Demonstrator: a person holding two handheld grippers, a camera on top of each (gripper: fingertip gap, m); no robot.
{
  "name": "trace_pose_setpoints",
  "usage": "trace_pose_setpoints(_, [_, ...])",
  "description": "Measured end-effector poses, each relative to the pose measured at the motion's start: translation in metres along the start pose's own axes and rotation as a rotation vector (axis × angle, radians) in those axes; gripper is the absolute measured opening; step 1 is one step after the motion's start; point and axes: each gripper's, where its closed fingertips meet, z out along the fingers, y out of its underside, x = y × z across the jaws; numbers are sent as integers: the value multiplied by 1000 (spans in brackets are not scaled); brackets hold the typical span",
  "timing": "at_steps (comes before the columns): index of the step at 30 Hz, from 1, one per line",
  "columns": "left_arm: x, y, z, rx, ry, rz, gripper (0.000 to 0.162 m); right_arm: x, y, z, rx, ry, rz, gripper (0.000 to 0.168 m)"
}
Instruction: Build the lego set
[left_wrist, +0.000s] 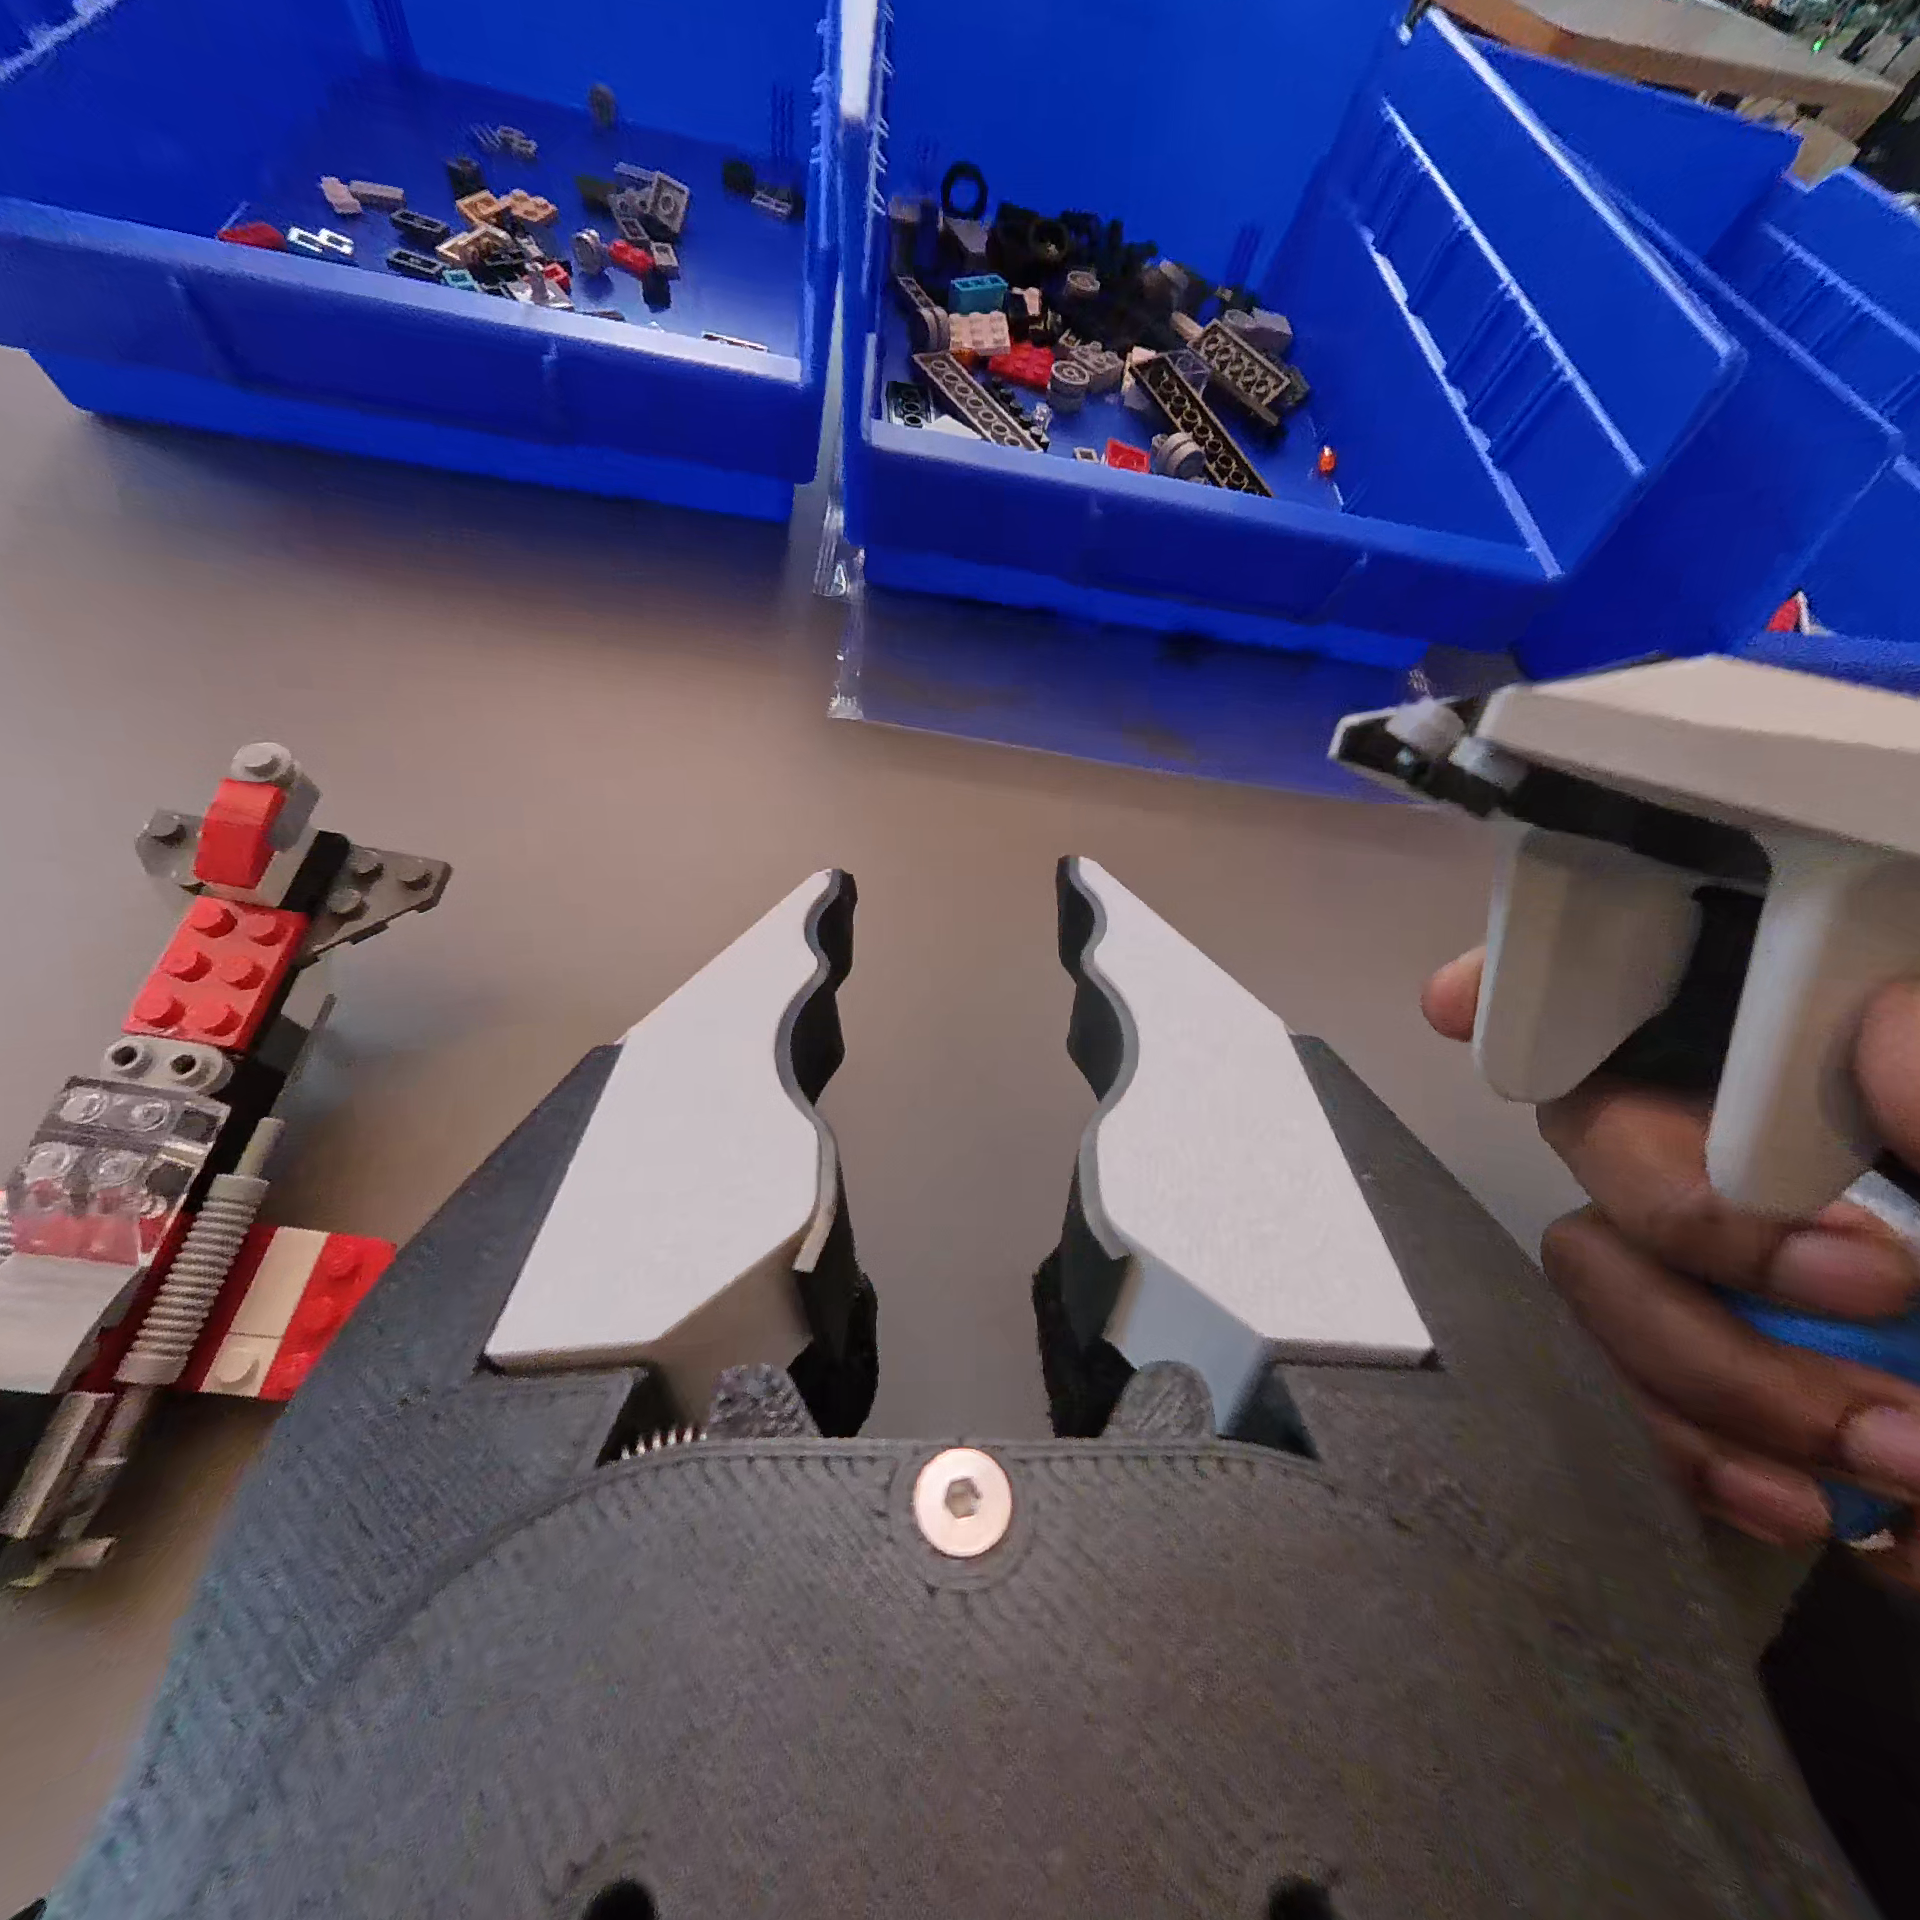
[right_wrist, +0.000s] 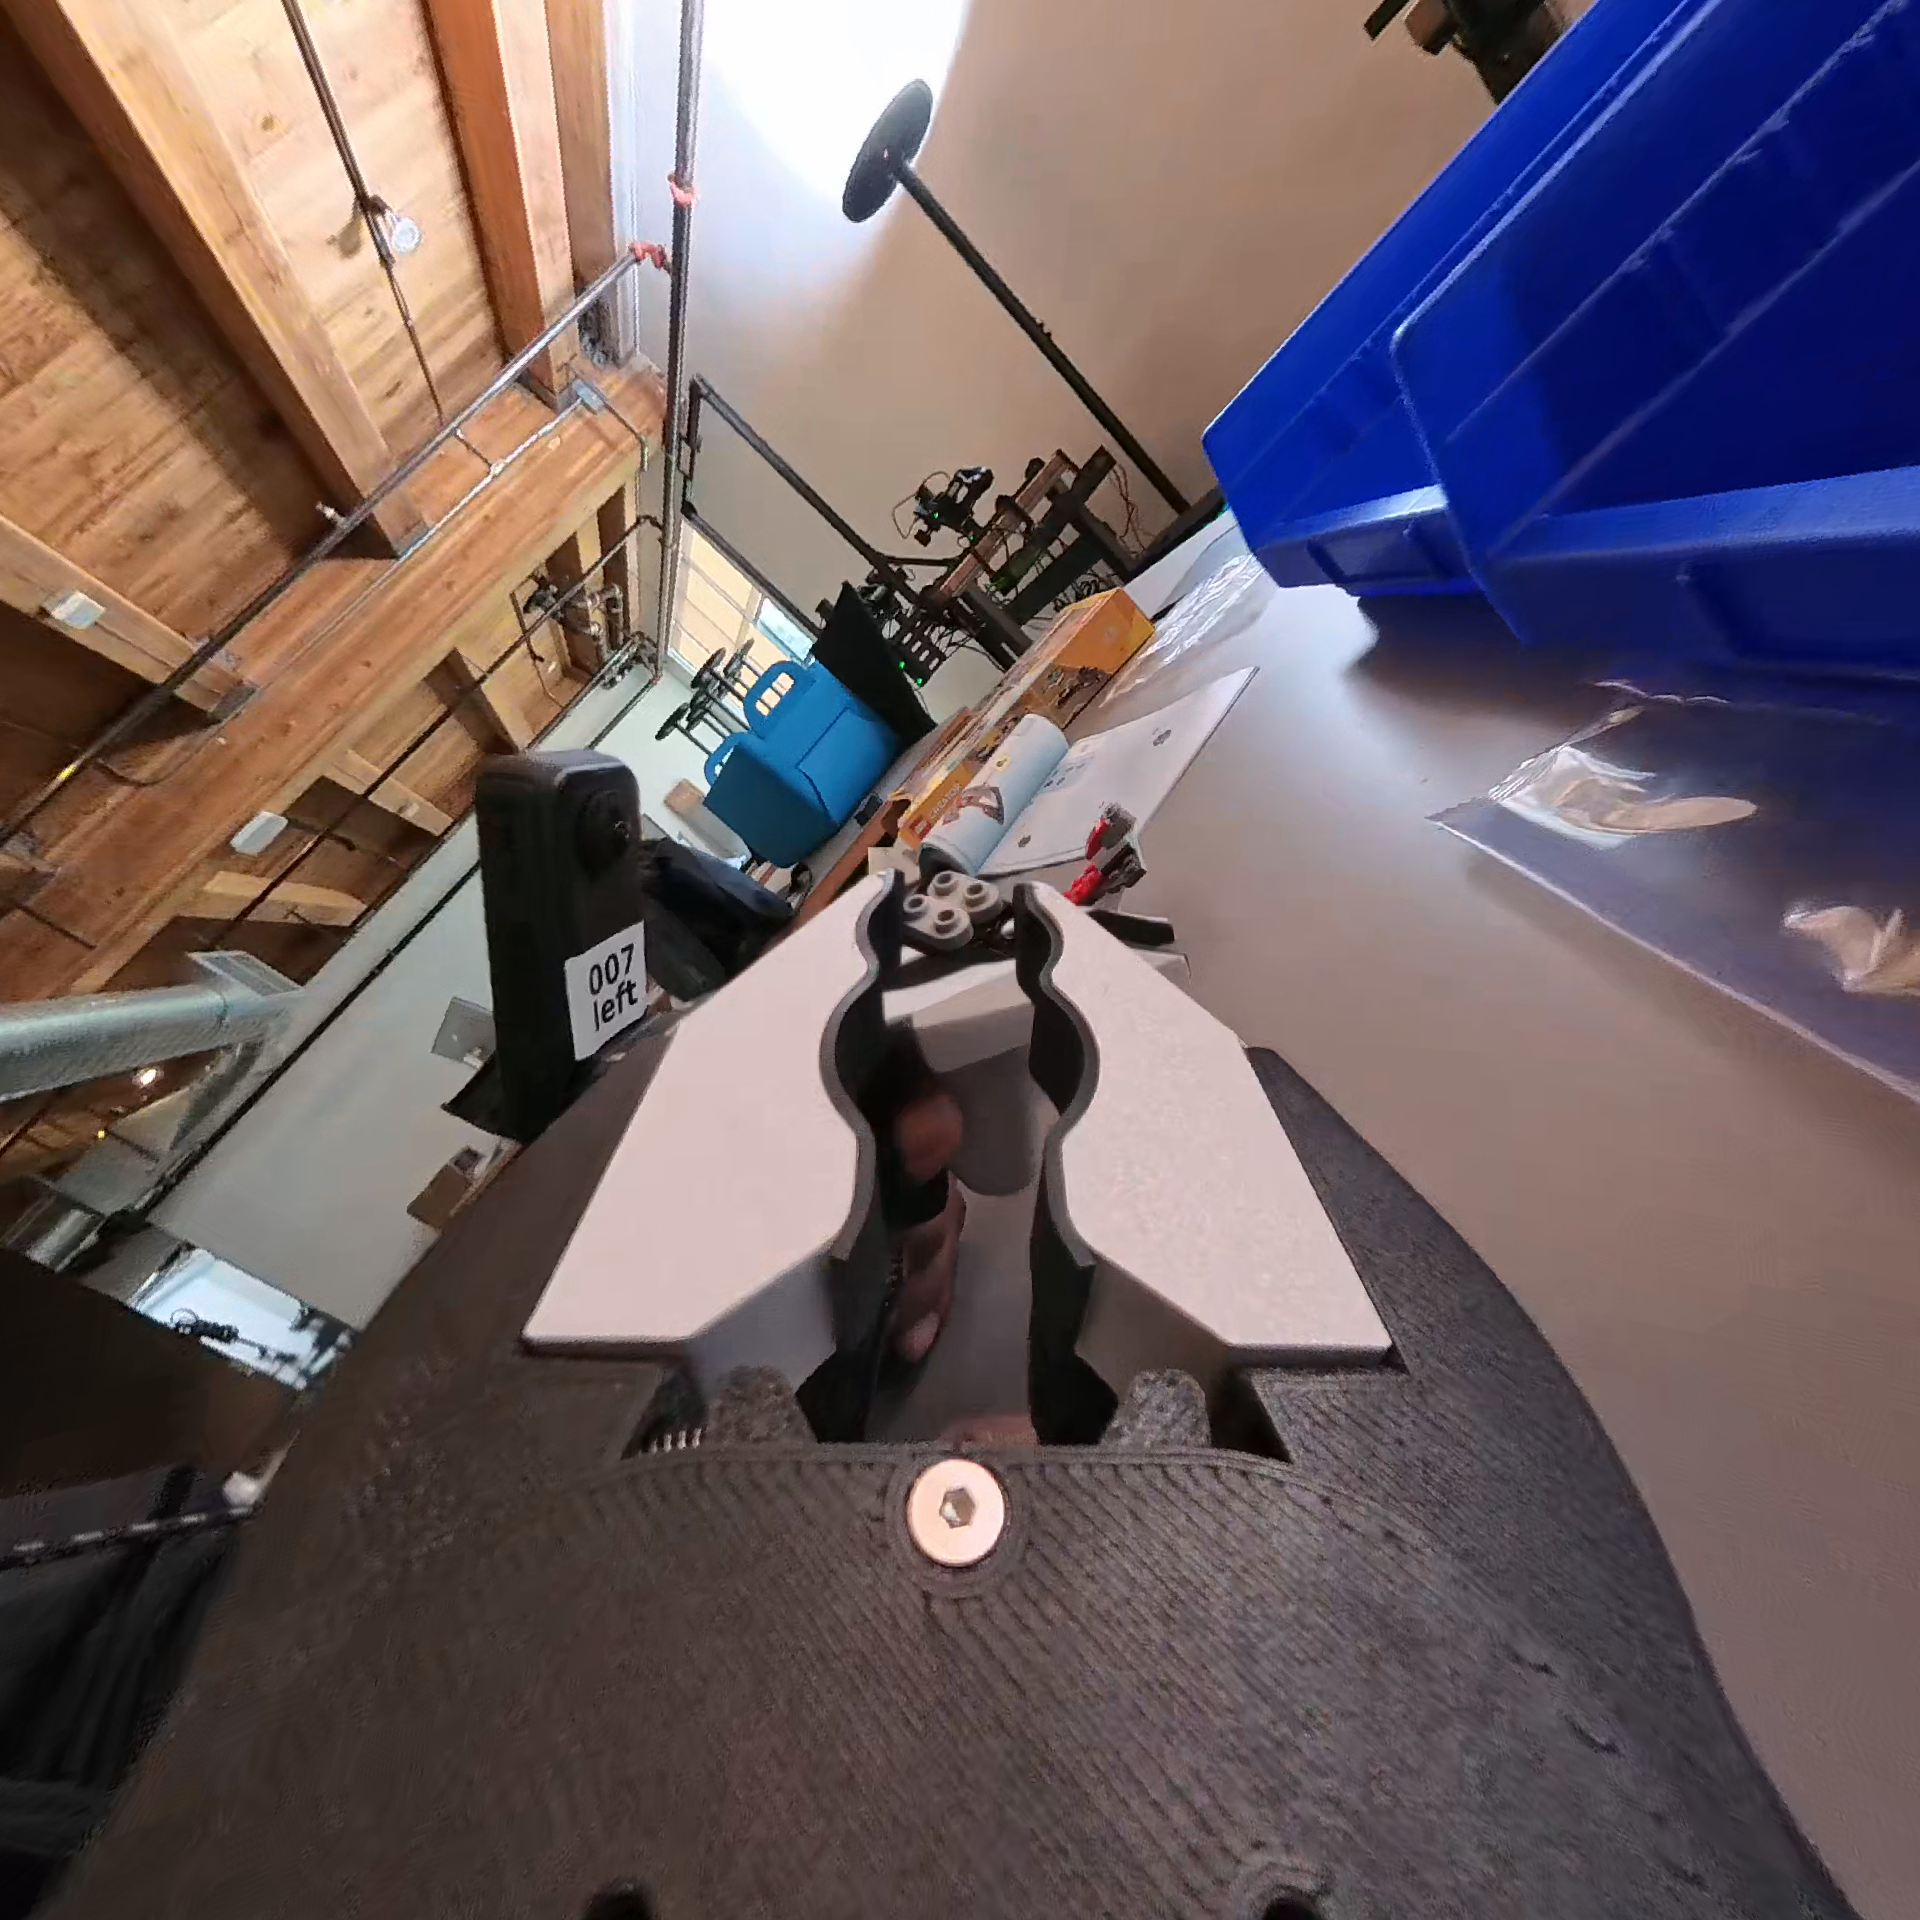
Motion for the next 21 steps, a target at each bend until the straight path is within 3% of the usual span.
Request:
trace_pose_setpoints(8, [0,2,1,-15,7,-16,41,-1,2,1,-18,-18,-3,21])
trace_pose_setpoints(12, [2,-13,-13,113,74,-66,41,0,-4,0,5,-32,10,21])
trace_pose_setpoints(17, [7,-28,-40,253,321,-296,34,-6,-9,-2,-7,-57,-130,21])
trace_pose_setpoints(21, [22,-35,-53,272,578,-579,34,-12,-2,-1,-78,-81,-340,22])
